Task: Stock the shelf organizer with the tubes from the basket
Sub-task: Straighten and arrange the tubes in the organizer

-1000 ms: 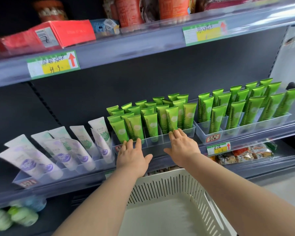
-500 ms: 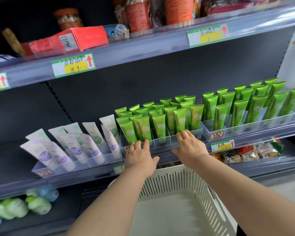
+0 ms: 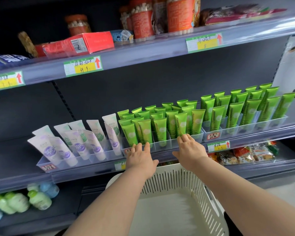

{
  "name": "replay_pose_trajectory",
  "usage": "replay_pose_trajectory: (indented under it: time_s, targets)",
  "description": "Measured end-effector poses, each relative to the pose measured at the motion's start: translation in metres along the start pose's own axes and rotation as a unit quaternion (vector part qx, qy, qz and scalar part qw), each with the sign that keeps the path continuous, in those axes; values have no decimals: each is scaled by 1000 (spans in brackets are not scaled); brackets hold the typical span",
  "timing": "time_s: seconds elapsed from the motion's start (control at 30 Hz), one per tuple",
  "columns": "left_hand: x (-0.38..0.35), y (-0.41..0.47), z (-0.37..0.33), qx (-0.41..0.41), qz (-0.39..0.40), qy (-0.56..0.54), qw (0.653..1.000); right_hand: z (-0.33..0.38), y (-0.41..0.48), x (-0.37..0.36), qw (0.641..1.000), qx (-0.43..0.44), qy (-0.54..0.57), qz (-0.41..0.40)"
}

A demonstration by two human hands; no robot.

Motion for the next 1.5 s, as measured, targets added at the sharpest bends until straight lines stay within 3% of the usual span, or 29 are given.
replay_pose_trajectory:
  time_s: [0.2,0.3,0.43,0.57,0.67,0.83,1.07,1.27,1.5]
  targets:
    - [0,-1,1,-1,9,0,1000,-5,-2,-4,1000,19,0,2]
    - [27,-4,0,-2,-110,-22,994,-12,-5,-1,1000,22,13,4]
    - [68,0,-6,-22,-237,-61,969,-22,-6,43,993,-11,15,-118]
    - [104,14,-29,-66,-274,-139,949,-40,0,90,976,-28,2,-215]
    - [133,24,-55,-118,-293,-165,935,-57,7,109,969,-36,2,-244]
    - [160,55,-105,-172,-228,-156,946,-80,26,110,972,-36,-28,-231]
    - [148,104,-151,-189,-111,-33,975,-96,48,101,970,-18,-43,-240]
    - [140,120,-162,-188,-99,23,977,-101,55,101,973,9,-22,-231]
    - [138,123,-176,-193,-91,-5,977,-99,54,102,980,53,-15,-192]
Point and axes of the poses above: each hand's wrist, its own y-axis towards the middle knuckle, its own x-axis out of the back of the hand, z = x × y, the point moved 6 cm from there along y, towards the middle knuckle, and after that the axes turned 2 degrees about x, right-handed, at the moved point
